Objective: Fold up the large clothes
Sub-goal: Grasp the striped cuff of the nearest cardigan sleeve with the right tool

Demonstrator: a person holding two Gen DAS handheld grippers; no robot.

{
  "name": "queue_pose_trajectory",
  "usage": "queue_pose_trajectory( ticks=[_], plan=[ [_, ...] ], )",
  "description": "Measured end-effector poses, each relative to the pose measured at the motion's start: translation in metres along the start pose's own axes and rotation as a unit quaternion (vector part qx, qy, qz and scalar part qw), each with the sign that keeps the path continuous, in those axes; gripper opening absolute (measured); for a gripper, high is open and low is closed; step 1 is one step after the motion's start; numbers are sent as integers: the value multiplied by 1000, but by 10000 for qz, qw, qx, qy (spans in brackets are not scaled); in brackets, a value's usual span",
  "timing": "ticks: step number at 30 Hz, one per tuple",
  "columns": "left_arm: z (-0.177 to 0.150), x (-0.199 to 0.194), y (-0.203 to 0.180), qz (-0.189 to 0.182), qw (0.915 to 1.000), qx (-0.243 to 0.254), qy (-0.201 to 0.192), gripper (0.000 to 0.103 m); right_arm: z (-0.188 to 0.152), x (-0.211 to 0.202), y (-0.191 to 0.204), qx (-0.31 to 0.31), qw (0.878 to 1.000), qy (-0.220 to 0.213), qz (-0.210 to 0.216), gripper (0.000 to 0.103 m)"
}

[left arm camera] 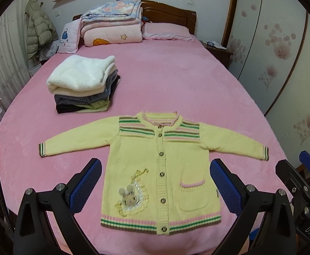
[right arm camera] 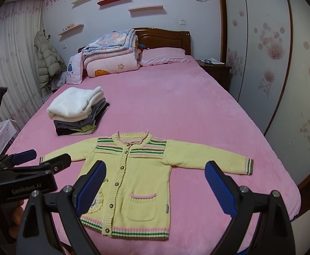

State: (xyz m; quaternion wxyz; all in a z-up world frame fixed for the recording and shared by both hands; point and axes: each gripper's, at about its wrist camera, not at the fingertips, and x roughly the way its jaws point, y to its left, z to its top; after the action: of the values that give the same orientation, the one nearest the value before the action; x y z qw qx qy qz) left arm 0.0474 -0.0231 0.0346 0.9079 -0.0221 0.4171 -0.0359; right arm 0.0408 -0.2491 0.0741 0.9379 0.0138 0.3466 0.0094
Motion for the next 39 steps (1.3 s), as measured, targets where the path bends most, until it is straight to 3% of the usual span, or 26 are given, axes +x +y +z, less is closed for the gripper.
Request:
queue_pose_trajectory(
  ticks=[4,10,21,32,39],
  plan=[
    [12,3,-3,40,9998,1,-211,101,7,5,-14,114,9999,-87,-56,95],
    [30,27,-21,180,9996,106,-207,101,15,25,-47,372,9990,-57,-249,95],
    [50,99,-73,-186,9992,354,-24,101,26,53,-119,709,9930,-116,-940,94],
    [41,188,-147,-298,9963,792,149,101,-7,126,-208,1397,9751,600,-1613,94],
    [21,234,-183,-287,9946,984,188,101,-48,165,-246,1810,9643,1090,-1596,94]
  ],
)
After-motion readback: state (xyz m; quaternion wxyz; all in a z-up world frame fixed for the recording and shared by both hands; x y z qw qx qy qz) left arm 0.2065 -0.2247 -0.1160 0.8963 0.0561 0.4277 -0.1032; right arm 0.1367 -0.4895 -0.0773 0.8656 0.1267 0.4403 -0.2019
